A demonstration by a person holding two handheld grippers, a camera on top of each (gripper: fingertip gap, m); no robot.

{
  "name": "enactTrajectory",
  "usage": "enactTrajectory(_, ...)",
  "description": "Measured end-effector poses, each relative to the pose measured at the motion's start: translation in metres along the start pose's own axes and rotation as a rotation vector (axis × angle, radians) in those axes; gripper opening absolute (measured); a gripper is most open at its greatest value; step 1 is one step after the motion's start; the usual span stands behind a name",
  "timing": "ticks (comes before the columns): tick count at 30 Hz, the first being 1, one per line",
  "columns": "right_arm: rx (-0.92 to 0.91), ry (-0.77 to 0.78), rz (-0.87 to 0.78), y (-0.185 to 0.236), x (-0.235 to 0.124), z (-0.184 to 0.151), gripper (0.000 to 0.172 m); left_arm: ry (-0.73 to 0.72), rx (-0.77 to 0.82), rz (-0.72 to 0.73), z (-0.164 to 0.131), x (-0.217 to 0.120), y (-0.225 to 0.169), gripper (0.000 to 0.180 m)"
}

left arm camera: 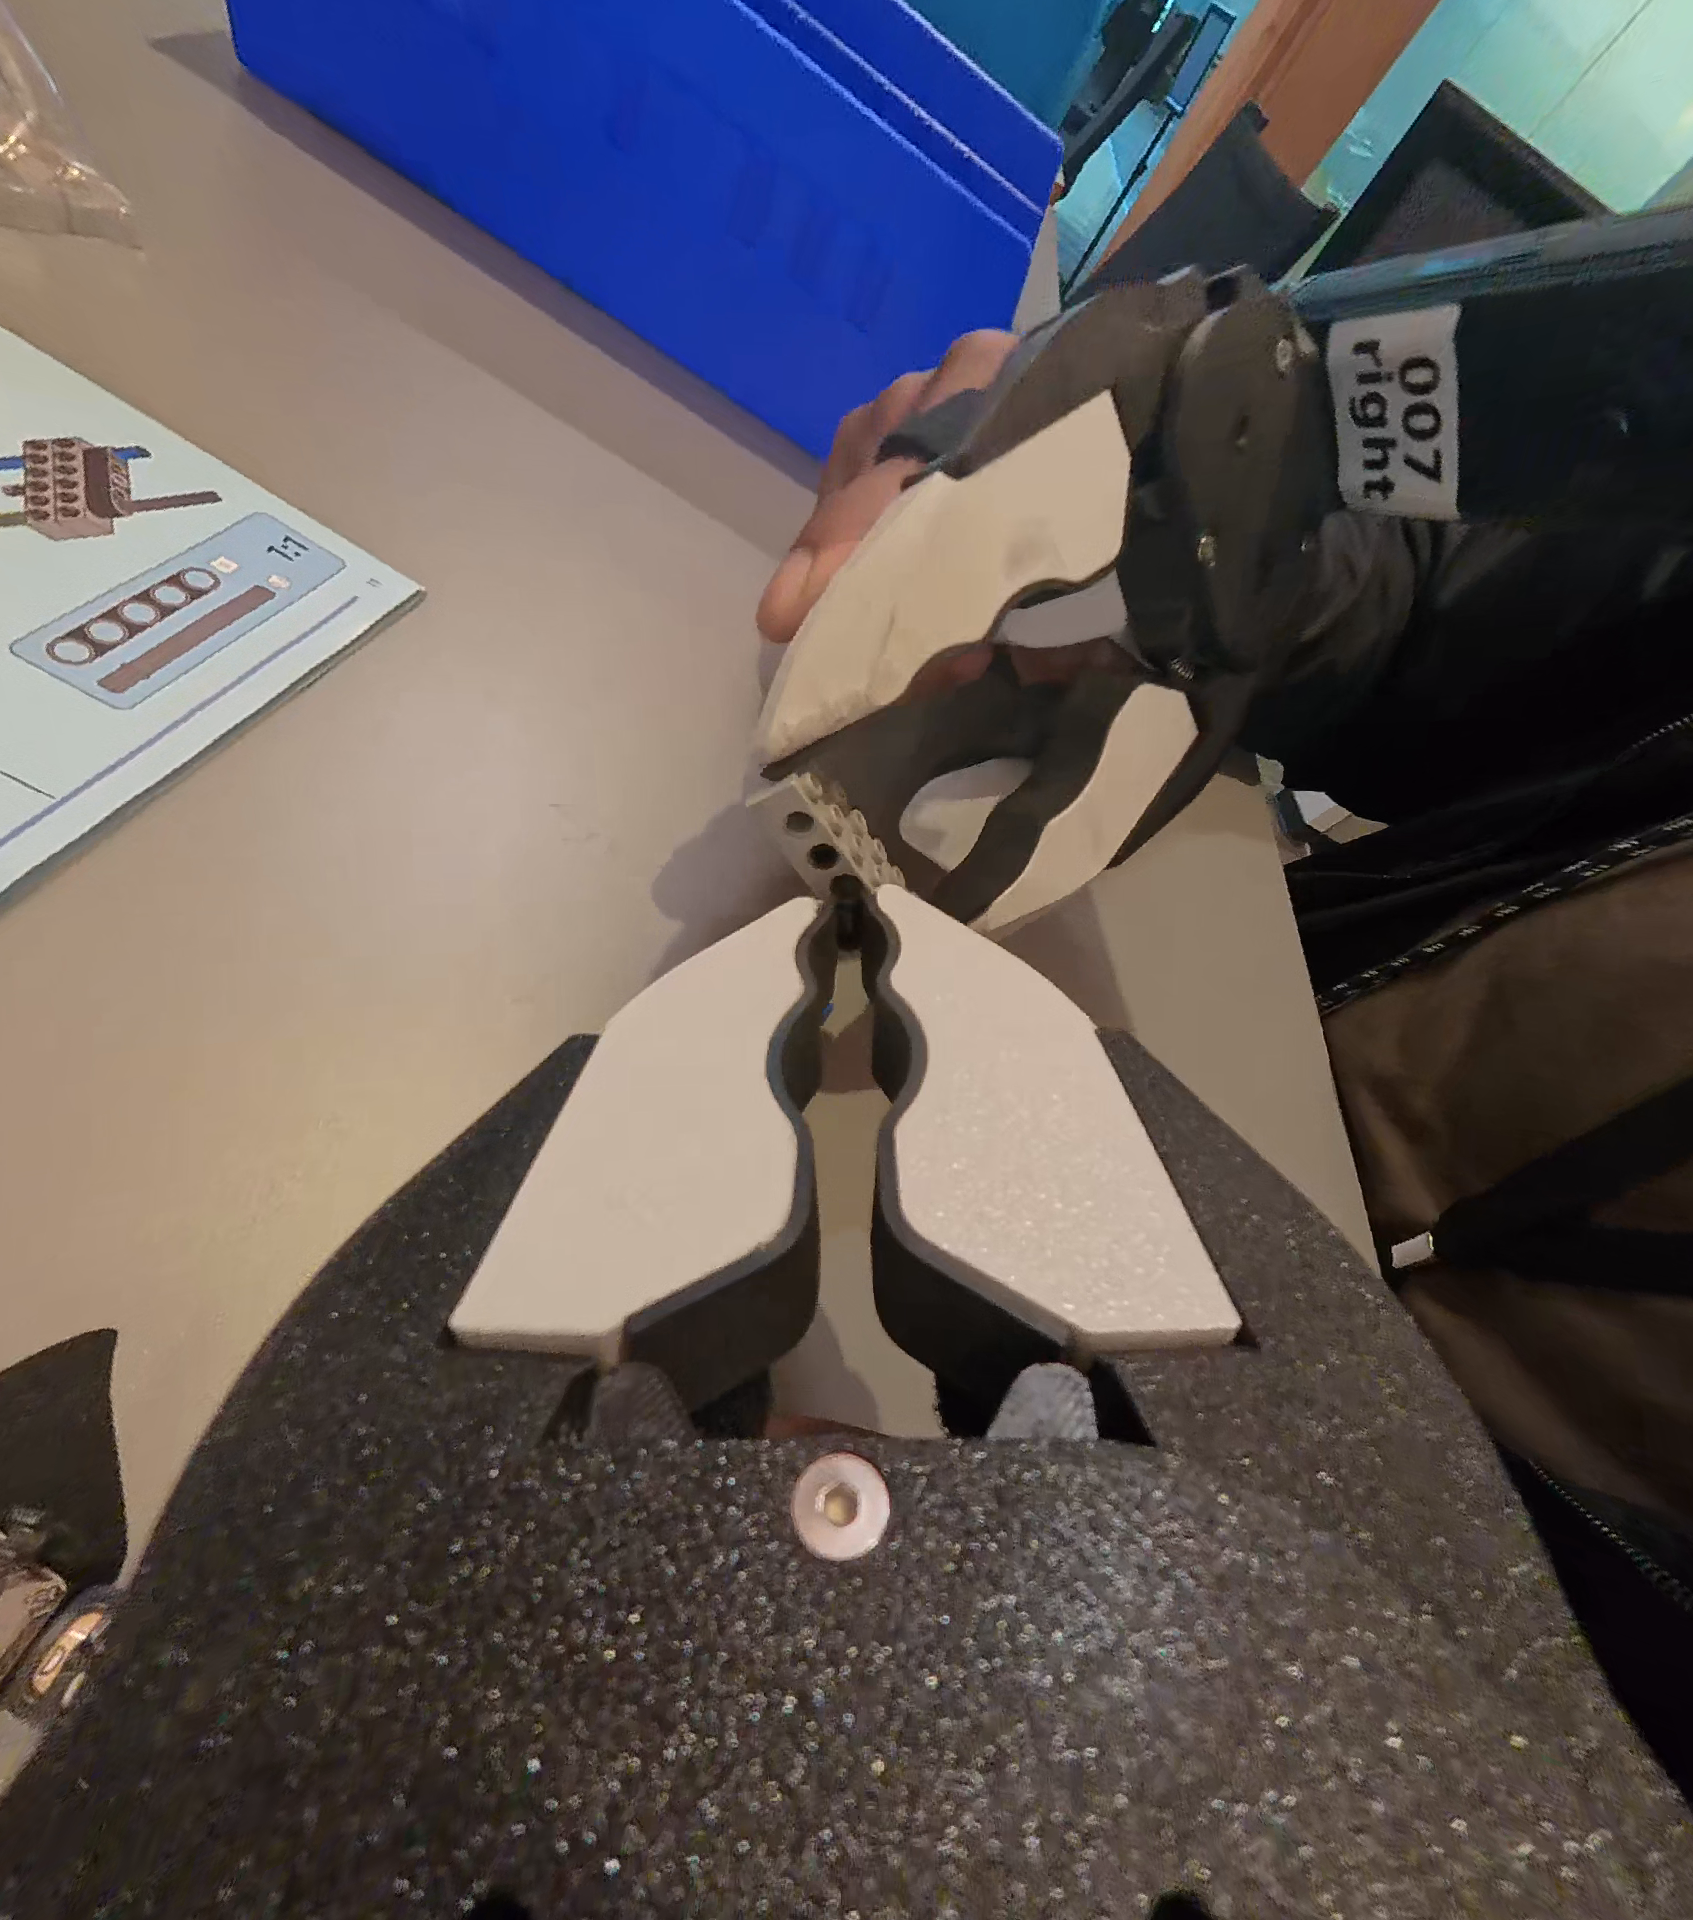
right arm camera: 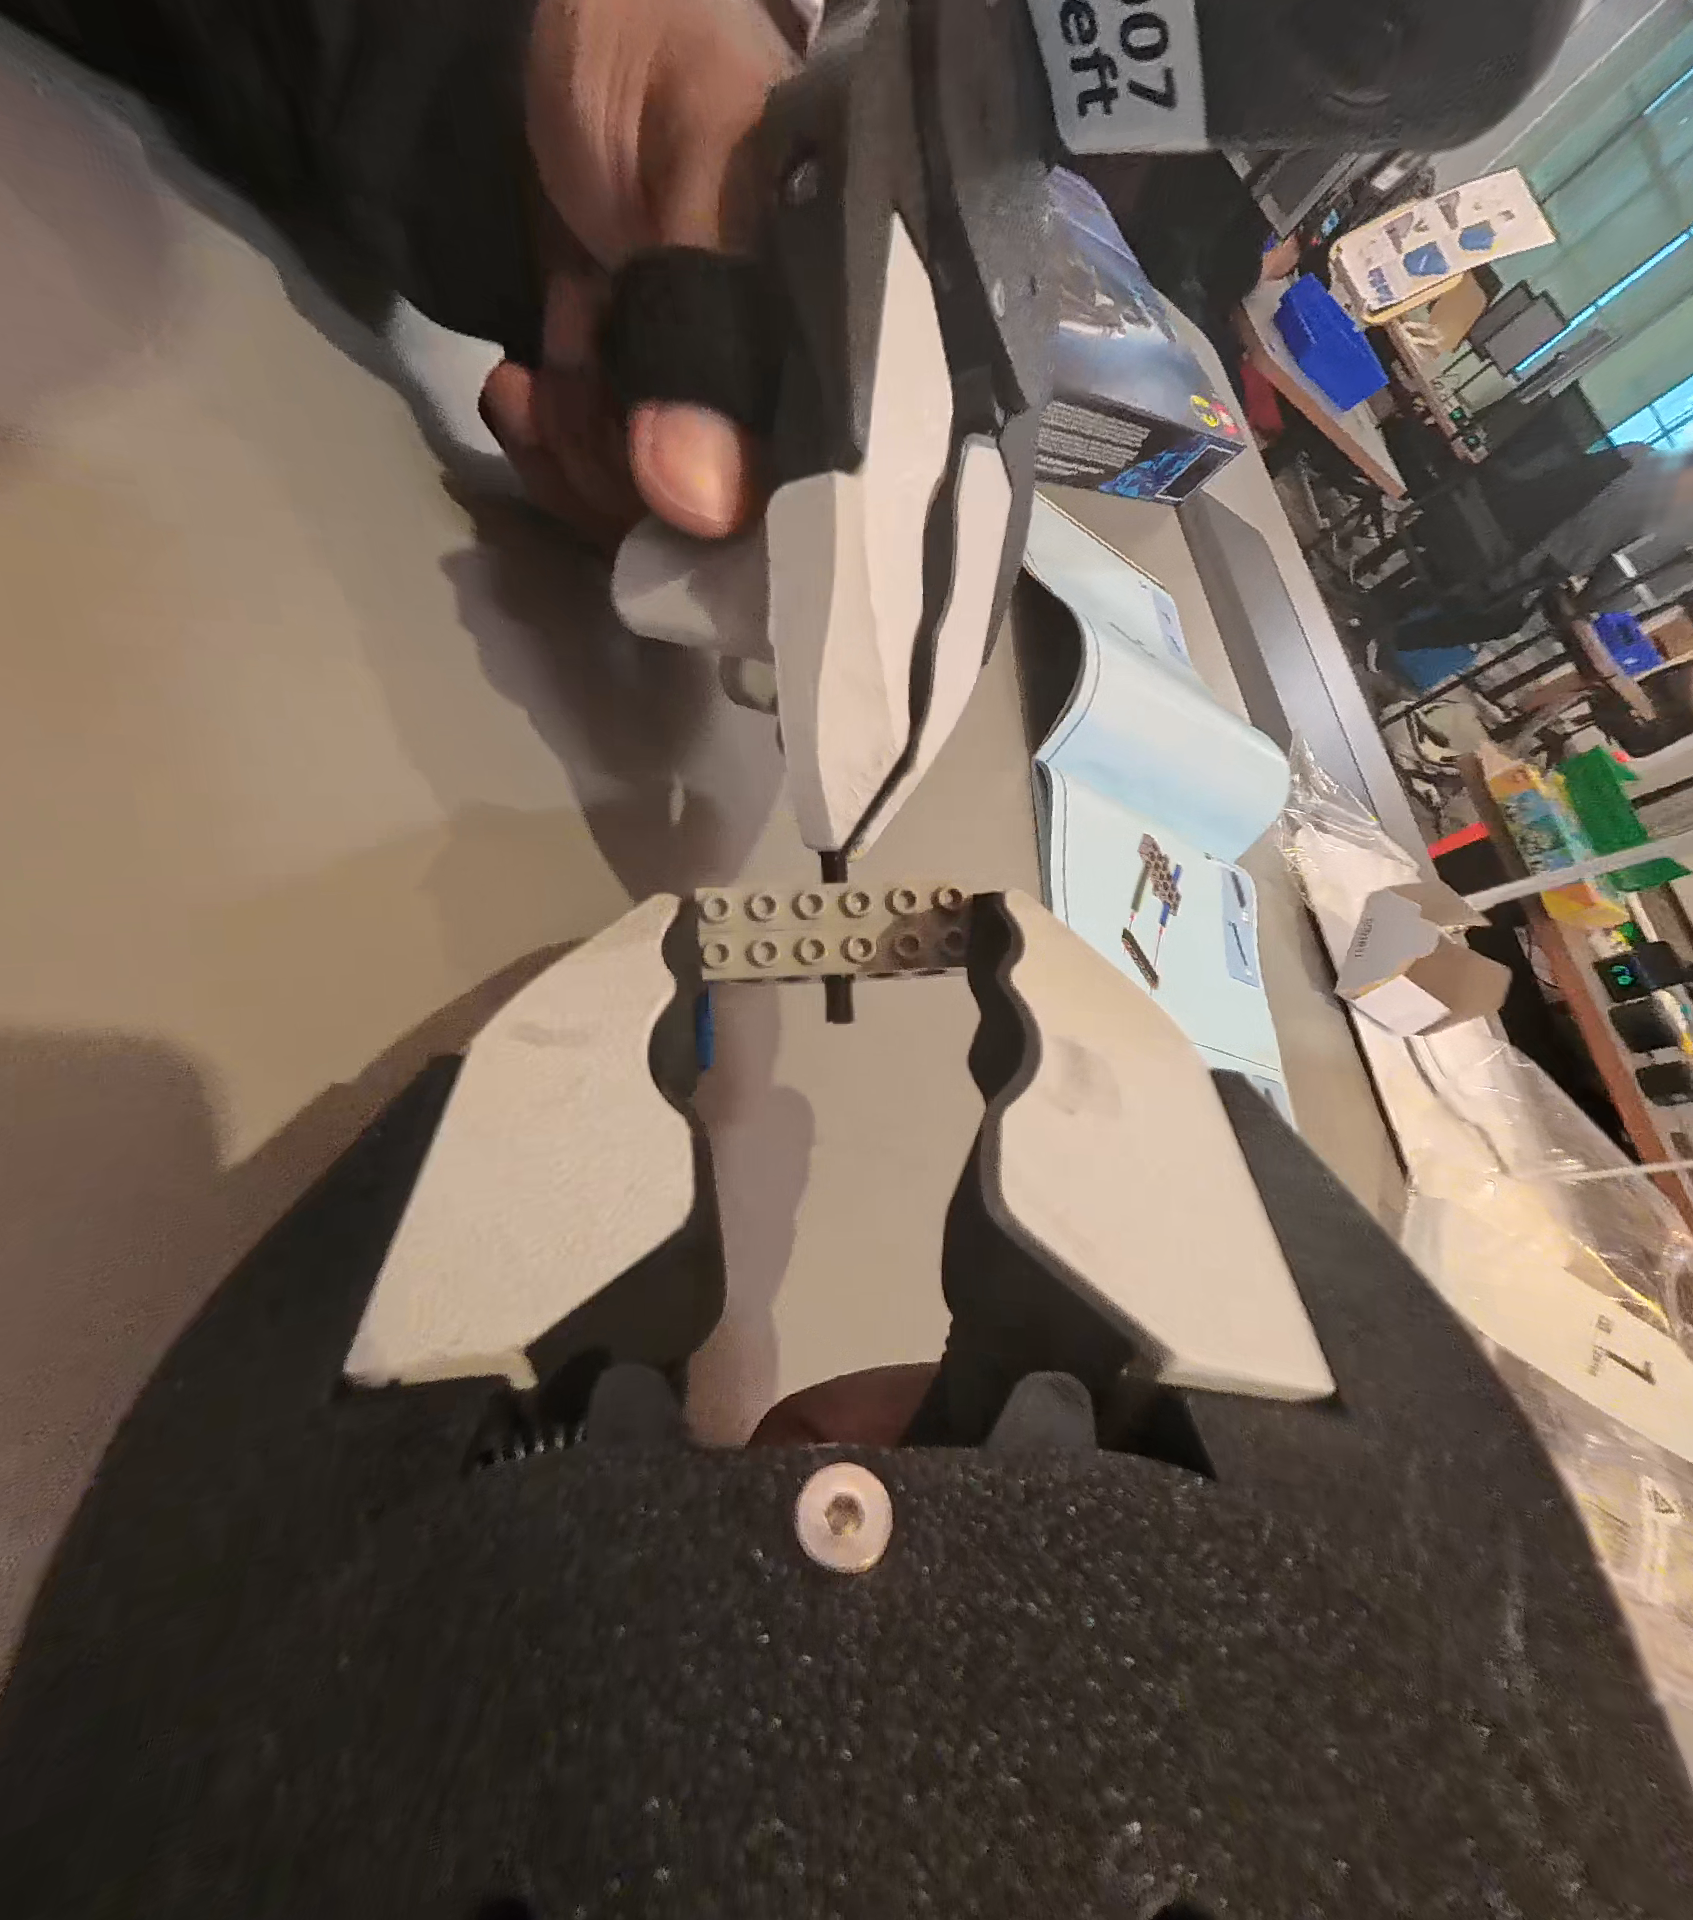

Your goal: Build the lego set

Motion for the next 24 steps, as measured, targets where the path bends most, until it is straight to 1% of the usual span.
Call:
enactTrajectory(4, 0.052, -0.005, 0.024, 0.001, 0.001, -0.002, 0.050, -0.001, 0.009, 0.001, -0.001, 0.001, 0.001, 0.003)
enactTrajectory(7, 0.090, -0.008, 0.040, 0.002, 0.002, -0.003, 0.050, 0.023, 0.074, 0.038, -0.002, 0.001, 0.002, 0.003)
enactTrajectory(11, 0.179, -0.058, 0.082, 0.001, 0.000, 0.001, 0.050, 0.022, 0.142, 0.033, -0.001, 0.000, -0.002, 0.003)
enactTrajectory(16, 0.193, -0.079, 0.119, 0.007, 0.000, 0.004, 0.050, 0.071, 0.250, 0.069, -0.006, 0.003, -0.004, 0.003)
enactTrajectory(17, 0.195, -0.115, 0.132, 0.008, -0.001, 0.012, 0.047, 0.088, 0.260, 0.074, -0.008, 0.006, -0.004, 0.004)
enactTrajectory(18, 0.206, -0.184, 0.163, 0.012, -0.004, 0.024, 0.000, 0.082, 0.259, 0.080, -0.009, 0.010, -0.004, 0.003)
enactTrajectory(19, 0.252, -0.220, 0.162, 0.011, -0.004, 0.033, 0.000, 0.102, 0.246, 0.062, -0.013, 0.014, -0.006, 0.004)
enactTrajectory(20, 0.238, -0.211, 0.176, 0.013, -0.003, 0.037, 0.000, 0.115, 0.239, 0.065, -0.016, 0.016, -0.005, 0.003)
enactTrajectory(21, 0.194, -0.178, 0.132, 0.010, -0.002, 0.034, 0.000, 0.102, 0.236, 0.074, -0.013, 0.014, -0.003, 0.004)
enactTrajectory(22, 0.169, -0.143, 0.087, 0.006, -0.001, 0.028, 0.000, 0.078, 0.211, 0.090, -0.009, 0.012, 0.001, 0.004)
enactTrajectory(24, 0.206, -0.097, 0.044, -0.001, 0.002, 0.009, 0.000, 0.085, 0.189, 0.115, -0.010, 0.010, 0.006, 0.004)
Point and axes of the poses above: each gripper's, where its closed fingertips meet, x out along the fingers, z out of its top, y = z × x across the jaws, the point moved 1 cm from there along -x, back along the fingers, and after that the axes turned 1 degree about -y, right-handed, at the moved point
